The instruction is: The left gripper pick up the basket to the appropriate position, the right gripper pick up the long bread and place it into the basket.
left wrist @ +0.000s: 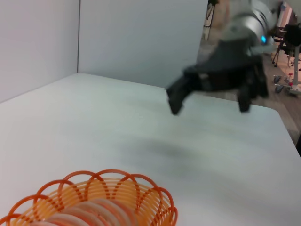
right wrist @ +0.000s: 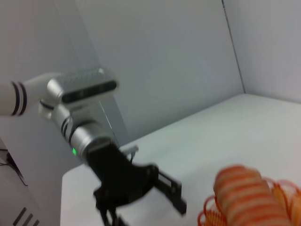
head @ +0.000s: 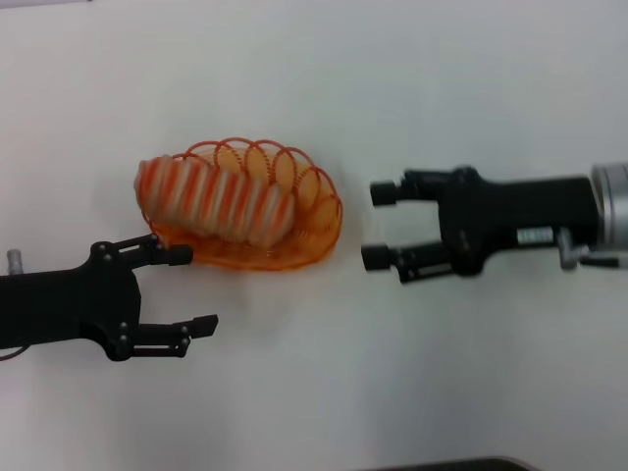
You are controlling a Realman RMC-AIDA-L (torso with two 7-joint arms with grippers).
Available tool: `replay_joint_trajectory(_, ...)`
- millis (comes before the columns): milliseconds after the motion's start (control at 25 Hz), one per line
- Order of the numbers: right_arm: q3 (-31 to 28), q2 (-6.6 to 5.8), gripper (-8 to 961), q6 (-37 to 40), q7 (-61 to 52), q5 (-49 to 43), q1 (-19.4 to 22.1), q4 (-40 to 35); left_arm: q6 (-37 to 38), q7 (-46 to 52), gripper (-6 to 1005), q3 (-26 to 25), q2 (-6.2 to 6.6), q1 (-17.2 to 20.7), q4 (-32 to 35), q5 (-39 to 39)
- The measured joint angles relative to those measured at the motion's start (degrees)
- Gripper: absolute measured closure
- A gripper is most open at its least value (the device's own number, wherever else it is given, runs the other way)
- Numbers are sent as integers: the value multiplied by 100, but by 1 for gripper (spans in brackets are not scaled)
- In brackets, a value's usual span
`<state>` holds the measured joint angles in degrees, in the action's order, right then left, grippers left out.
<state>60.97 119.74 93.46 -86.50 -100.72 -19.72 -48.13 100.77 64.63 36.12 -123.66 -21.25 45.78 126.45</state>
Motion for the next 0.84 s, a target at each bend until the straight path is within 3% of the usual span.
replay_joint_trajectory(440, -305, -42, 48, 235, 1478, -66, 703, 779, 28, 416, 122, -114, 18, 8, 7, 94)
replay_joint_trajectory(840, -855, -71, 48, 378, 1490, -633, 709, 791, 11, 555, 122, -119, 41, -10, 7, 166)
